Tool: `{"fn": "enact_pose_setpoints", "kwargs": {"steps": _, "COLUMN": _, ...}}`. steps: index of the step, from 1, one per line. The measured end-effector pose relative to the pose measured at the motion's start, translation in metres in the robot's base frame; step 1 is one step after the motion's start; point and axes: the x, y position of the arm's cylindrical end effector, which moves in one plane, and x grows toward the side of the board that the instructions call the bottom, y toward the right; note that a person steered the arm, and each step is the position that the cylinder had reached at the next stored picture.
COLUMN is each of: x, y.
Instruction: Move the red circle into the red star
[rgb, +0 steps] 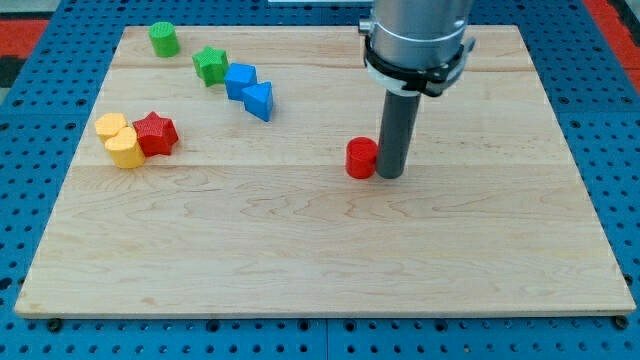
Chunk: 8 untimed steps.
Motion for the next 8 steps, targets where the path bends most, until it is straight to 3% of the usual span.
{"fn": "enact_pose_setpoints", "kwargs": {"steps": 3, "x": -0.053, "y": -0.049}}
{"fn": "enact_pose_setpoints", "kwargs": {"steps": 5, "x": -0.048, "y": -0.057}}
{"fn": "enact_pose_setpoints", "kwargs": {"steps": 8, "x": -0.048, "y": -0.127}}
